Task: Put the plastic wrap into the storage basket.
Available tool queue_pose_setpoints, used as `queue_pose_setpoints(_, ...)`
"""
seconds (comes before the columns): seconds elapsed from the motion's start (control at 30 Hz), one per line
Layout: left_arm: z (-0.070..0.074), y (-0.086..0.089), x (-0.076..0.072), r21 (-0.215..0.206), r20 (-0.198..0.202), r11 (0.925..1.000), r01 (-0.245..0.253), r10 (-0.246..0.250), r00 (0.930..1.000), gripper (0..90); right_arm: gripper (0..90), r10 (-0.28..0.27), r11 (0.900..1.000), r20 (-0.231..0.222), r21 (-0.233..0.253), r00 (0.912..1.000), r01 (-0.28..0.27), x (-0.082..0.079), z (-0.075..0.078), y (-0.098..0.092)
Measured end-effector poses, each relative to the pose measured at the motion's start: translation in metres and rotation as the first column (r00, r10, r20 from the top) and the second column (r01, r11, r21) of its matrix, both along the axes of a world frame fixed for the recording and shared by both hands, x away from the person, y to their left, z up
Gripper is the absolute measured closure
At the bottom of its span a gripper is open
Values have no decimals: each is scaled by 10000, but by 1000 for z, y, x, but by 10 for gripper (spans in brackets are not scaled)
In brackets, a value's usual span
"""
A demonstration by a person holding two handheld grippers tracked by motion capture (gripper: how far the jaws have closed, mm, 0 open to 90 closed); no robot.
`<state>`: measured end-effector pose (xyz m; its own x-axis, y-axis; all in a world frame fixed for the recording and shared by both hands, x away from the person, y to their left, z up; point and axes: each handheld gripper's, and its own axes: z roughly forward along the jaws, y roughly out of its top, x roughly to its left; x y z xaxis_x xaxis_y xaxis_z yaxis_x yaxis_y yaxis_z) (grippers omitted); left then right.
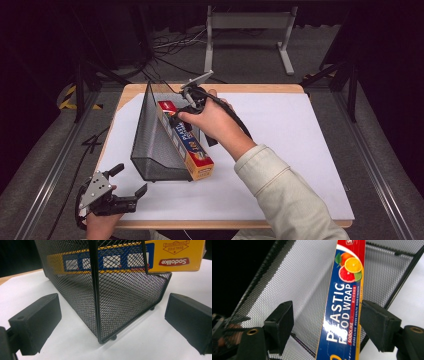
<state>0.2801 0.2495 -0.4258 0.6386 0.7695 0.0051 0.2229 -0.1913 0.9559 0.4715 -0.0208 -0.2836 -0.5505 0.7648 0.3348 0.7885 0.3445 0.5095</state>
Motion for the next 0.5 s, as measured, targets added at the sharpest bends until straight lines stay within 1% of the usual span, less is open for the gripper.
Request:
queue_pose_setpoints(0.07,0,0,1,24,-9,10000,6,-6,10000,14,278,122,9997,258,191,9996,-127,-3,3,-6)
queue_pose_setpoints(0.13,0,-1,2,-18,-11,10000,13,-13,10000,14,268,413,9985,657,333,9970,-435,-6,6,-13)
queue_pose_setpoints(0.17,0,-2,2,-15,-36,10000,25,-25,10000,14,268,413,9985,657,333,9970,-435,-6,6,-13)
queue_pose_setpoints(0.2,0,-2,3,28,-8,10000,69,-69,10000,13,271,445,9980,771,409,9960,-478,-8,7,-17)
queue_pose_setpoints(0.27,0,-2,3,-54,-49,10000,39,-39,10000,13,272,707,9942,1160,731,9907,-795,-12,9,-26)
queue_pose_setpoints(0.3,-1,-2,4,-66,-63,10000,38,-38,10000,13,272,777,9927,1344,816,9879,-892,-13,10,-29)
queue_pose_setpoints(0.33,0,-2,4,-38,-63,10000,55,-55,10000,12,270,963,9887,1719,976,9804,-1142,-15,12,-34)
queue_pose_setpoints(0.37,0,-2,4,-51,-47,10000,63,-63,10000,12,268,1051,9862,1928,1057,9756,-1271,-17,12,-37)
queue_pose_setpoints(0.43,0,-2,5,-50,-27,10000,69,-69,10000,12,262,1191,9794,2552,1286,9595,-1558,-22,15,-44)
queue_pose_setpoints(0.5,0,-2,5,-27,-31,10000,82,-82,10000,12,259,1265,9737,3021,1441,9449,-1764,-27,16,-47)
